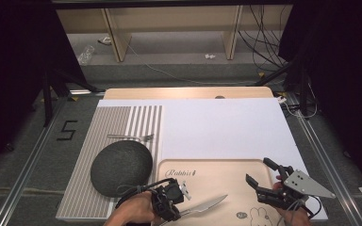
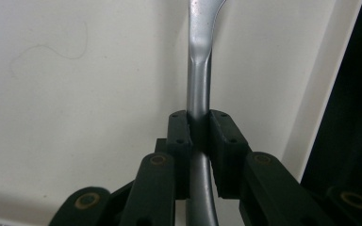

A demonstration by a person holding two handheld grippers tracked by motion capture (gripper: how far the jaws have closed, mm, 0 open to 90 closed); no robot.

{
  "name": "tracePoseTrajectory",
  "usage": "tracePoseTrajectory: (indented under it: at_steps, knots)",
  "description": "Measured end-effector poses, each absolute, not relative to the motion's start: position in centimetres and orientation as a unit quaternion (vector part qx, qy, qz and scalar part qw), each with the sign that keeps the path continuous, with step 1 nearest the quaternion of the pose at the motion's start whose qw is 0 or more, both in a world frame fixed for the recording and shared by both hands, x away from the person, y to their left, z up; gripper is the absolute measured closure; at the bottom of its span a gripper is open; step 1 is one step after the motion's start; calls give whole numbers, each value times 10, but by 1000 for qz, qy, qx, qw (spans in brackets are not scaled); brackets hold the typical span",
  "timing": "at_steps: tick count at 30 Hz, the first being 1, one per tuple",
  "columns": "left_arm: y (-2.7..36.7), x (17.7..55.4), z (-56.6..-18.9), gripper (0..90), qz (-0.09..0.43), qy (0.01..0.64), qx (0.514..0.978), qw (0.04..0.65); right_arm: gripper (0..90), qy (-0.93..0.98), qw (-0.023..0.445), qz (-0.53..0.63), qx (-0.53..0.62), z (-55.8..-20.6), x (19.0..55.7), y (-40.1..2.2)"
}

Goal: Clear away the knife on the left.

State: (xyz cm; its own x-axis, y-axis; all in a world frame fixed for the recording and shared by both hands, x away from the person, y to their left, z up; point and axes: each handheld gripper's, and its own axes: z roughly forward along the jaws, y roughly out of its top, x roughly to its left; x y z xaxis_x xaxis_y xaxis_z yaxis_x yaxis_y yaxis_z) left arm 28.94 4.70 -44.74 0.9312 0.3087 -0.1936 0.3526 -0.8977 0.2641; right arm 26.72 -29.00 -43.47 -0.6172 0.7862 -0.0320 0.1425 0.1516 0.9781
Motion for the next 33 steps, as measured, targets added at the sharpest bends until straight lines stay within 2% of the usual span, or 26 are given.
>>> tracePoseTrajectory:
  at_steps: [16,17,18,20,22,26,29,30,33]
  knots:
    - [42,286,-457,773,-75,168,973,139,196,704,285,560,331,-435,267,-290]
    - [42,286,-456,750,-74,170,972,143,196,705,284,559,331,-435,267,-290]
    - [41,285,-454,576,-60,173,972,147,197,703,284,561,331,-435,267,-290]
    - [42,285,-451,552,-54,176,971,154,196,703,284,561,331,-435,267,-290]
    - [42,284,-446,466,-39,178,966,185,197,704,284,560,331,-435,267,-290]
    - [42,283,-441,434,-28,177,963,203,197,704,285,560,331,-435,267,-290]
    - [39,280,-440,458,-23,160,963,216,197,703,285,562,331,-435,267,-290]
    - [38,278,-439,496,-15,140,964,227,197,703,285,562,331,-435,267,-290]
    - [36,276,-439,600,-16,136,962,237,198,703,285,561,331,-435,267,-290]
